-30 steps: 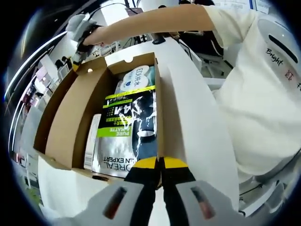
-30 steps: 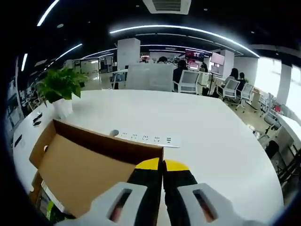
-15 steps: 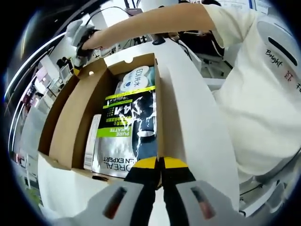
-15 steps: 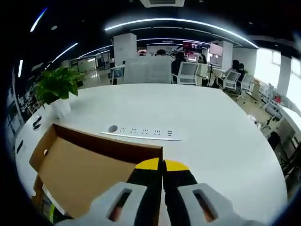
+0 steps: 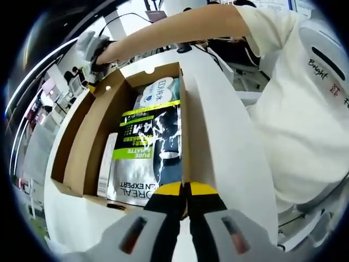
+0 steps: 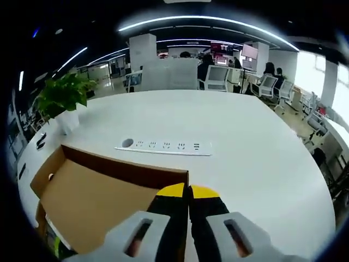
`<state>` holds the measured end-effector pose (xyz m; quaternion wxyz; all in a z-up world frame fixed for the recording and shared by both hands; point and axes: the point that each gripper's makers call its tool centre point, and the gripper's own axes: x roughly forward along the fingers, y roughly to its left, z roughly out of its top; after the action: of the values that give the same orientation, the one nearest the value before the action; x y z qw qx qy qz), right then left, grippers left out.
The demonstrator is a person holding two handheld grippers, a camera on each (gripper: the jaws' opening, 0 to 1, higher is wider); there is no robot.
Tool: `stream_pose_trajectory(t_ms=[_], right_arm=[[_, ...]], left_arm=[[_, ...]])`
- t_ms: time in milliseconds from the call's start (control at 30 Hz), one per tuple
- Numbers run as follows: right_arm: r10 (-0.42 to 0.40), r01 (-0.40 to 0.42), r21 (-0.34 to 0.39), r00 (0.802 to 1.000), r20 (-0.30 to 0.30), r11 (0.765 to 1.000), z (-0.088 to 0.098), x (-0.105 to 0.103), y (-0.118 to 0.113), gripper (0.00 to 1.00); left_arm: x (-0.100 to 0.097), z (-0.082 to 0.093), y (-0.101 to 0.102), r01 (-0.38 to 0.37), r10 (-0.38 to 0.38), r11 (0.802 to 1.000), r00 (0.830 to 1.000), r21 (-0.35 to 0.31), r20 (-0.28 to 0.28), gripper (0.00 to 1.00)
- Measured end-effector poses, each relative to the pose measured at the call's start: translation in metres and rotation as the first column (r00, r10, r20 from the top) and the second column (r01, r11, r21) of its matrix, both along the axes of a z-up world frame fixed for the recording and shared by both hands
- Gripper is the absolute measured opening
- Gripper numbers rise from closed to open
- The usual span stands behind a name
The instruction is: Operate the shoe box by opening the lid, removing the specified soft item, and placing it in the target area until the item is outside and the box remains undamaged.
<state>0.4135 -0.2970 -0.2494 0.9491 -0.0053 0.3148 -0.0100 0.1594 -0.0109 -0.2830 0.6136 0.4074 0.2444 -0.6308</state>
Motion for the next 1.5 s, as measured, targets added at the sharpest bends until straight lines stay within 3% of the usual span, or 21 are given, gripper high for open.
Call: stream_pose_trajectory(t_ms=[267,567,767,967,1167,1333,1500], right_arm=[[0.014,-0.014,-0.007,1.0,-0.01,1.0,-0.002,0.002,-0.001,0.0],[0.037,-0.04,0.054,0.998,0.052,0.998,0.006,0.004,-0.002,0.01],[0.046,-0.049,0.038,0.994,0.095,0.998,0.023,0.005,-0.003,0.08],[0.074,-0.071,-0.024,0.987,0.145,0.997,0.047,0.003,-0.006,0.16],[0.094,-0.106,0.048,0.974,0.205,0.993,0.075,-0.004,-0.006,0.17],[0.129,-0.143,0.035,0.959,0.253,0.989,0.095,-0.013,-0.009,0.22],[0.207,-0.236,0.079,0.94,0.271,0.969,0.108,-0.026,0.002,0.25]], left_arm=[[0.0,0.0,0.0,0.0,0.0,1.0,1.0,-0.006,0.001,0.02],[0.0,0.0,0.0,-0.001,0.002,1.0,1.0,-0.007,0.01,0.02],[0.0,0.0,0.0,-0.005,0.005,1.0,1.0,0.001,0.008,0.02],[0.0,0.0,0.001,-0.006,0.006,1.0,1.0,0.003,0.009,0.02],[0.0,0.0,0.0,-0.001,0.0,1.0,1.0,0.004,0.004,0.02],[0.0,0.0,0.0,-0.001,0.001,1.0,1.0,0.001,-0.013,0.02],[0.0,-0.001,-0.001,0.001,-0.001,1.0,1.0,0.006,-0.019,0.02]])
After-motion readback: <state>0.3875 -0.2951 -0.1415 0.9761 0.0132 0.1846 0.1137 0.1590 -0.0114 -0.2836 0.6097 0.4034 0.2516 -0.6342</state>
